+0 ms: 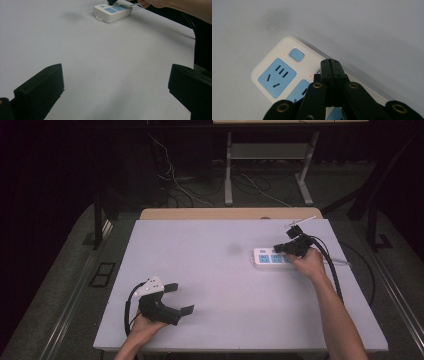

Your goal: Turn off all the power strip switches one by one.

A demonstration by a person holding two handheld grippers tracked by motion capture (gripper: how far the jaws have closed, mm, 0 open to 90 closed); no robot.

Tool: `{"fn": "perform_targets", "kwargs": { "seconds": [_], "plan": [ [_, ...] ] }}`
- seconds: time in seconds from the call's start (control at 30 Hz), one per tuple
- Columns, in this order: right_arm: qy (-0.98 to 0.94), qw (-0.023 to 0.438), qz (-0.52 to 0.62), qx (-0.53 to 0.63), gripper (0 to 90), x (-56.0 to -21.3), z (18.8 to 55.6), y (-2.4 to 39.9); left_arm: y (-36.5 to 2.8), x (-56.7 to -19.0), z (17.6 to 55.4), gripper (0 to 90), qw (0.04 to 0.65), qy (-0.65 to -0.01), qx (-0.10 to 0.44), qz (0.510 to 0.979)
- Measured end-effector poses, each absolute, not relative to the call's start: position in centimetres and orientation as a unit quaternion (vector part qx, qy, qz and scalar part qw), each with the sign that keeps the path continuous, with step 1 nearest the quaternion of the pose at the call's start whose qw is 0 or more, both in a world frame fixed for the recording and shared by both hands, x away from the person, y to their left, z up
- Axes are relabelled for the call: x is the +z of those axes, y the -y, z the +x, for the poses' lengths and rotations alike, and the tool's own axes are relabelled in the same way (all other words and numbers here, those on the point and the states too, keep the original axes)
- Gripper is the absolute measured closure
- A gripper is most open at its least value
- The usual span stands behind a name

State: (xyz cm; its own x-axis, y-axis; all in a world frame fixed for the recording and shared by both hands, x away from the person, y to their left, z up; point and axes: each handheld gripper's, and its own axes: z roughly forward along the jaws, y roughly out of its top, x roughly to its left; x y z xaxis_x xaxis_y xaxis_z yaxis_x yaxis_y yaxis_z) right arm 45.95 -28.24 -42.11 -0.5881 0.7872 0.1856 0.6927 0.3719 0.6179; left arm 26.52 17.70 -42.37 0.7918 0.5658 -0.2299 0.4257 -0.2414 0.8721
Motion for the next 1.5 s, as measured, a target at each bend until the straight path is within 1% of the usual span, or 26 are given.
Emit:
{"fn": "perform_targets", "kwargs": {
  "seconds": [0.1,0.33,0.4,0.6,1.13,1.5],
  "plan": [
    [-0.827,0.071,0.446,0.336,90.0,-42.1,46.0,28.2,-17.7,-42.4,26.5,0.0,0.529,-0.317,0.066,0.785],
    [-0.838,0.088,0.434,0.318,90.0,-41.8,45.9,27.9,-17.8,-42.4,26.6,0.0,0.53,-0.319,0.066,0.783],
    [-0.831,0.081,0.438,0.334,90.0,-41.4,45.9,28.2,-17.8,-42.4,26.6,0.0,0.53,-0.319,0.065,0.783],
    [-0.835,0.061,0.431,0.337,90.0,-40.6,46.1,28.0,-17.8,-42.4,26.6,0.0,0.529,-0.319,0.065,0.784],
    [-0.853,0.053,0.402,0.328,90.0,-38.2,46.1,25.9,-17.9,-42.4,26.6,0.0,0.53,-0.319,0.065,0.783],
    [-0.862,0.048,0.388,0.323,90.0,-38.0,46.5,24.4,-17.9,-42.4,26.7,0.0,0.531,-0.32,0.063,0.782]
  ]
}}
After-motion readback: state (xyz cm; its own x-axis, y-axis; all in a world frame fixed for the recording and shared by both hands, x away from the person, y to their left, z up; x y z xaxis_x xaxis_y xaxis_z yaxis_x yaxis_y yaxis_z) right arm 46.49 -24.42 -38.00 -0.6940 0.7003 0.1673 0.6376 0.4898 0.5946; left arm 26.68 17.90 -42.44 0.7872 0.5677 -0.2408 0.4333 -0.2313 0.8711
